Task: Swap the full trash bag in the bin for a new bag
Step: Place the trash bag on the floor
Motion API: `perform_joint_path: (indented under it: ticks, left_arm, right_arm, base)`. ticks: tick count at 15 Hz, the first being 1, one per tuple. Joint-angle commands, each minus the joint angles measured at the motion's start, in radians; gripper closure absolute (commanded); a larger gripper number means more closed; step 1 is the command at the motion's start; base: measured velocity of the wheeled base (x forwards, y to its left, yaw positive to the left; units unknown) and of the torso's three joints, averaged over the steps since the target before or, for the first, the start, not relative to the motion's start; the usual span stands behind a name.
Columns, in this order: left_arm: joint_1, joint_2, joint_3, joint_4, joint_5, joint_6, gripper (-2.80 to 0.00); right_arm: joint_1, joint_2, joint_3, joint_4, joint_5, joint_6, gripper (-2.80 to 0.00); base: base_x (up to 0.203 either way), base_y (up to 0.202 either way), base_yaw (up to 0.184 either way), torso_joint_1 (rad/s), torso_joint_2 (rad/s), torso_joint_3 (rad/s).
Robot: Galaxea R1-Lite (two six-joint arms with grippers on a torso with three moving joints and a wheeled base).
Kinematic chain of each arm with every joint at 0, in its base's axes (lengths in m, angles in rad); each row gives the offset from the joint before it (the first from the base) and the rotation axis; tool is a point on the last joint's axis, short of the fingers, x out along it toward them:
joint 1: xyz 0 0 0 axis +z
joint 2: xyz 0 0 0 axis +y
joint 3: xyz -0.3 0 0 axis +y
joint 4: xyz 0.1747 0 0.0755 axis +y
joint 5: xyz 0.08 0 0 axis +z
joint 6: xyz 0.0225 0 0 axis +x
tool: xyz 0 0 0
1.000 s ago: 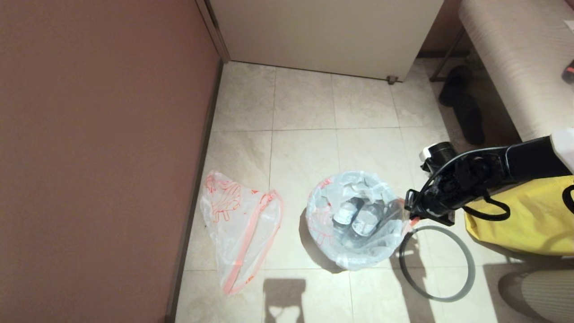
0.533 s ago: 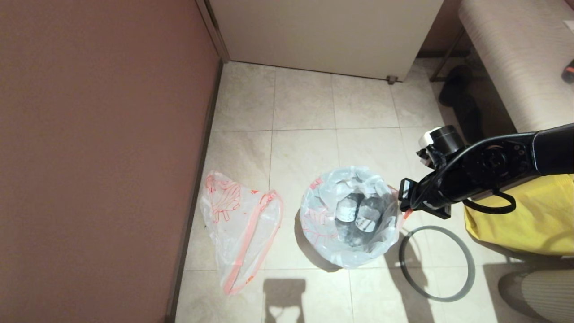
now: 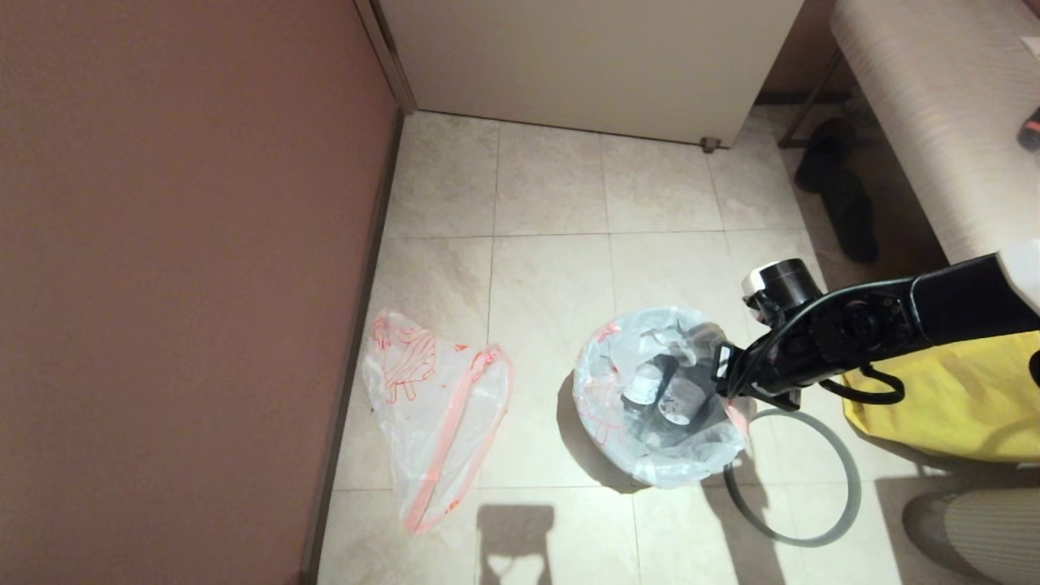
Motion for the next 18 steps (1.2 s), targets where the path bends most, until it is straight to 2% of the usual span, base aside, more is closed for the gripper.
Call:
perform_joint_path:
  ticks: [1, 7, 12, 18]
  left_arm:
    - [0.000, 0.000, 0.000, 0.000, 0.000, -0.001, 0.00]
    - [0.000, 0.000, 0.000, 0.000, 0.000, -0.001, 0.00]
    - [0.002, 0.000, 0.000, 0.000, 0.000, -0.001, 0.00]
    - [0.000, 0.000, 0.000, 0.000, 0.000, -0.001, 0.00]
  right_arm:
    - [0.005, 0.076, 0.002, -0.017, -0.005, -0.001, 0.00]
    - [0.041, 0.240, -0.025, -0.095, -0.031, -0.042, 0.00]
    - [0.040, 0.379, -0.160, -0.094, -0.037, -0.047, 0.00]
    - [0.044, 0.202, -0.159, -0.012, -0.027, -0.042, 0.00]
  base:
    - [0.000, 0.000, 0.000, 0.000, 0.00, 0.000]
    - [0.000, 0.000, 0.000, 0.000, 0.00, 0.000]
    - [0.000, 0.000, 0.000, 0.000, 0.00, 0.000]
    - [0.000, 0.000, 0.000, 0.000, 0.00, 0.000]
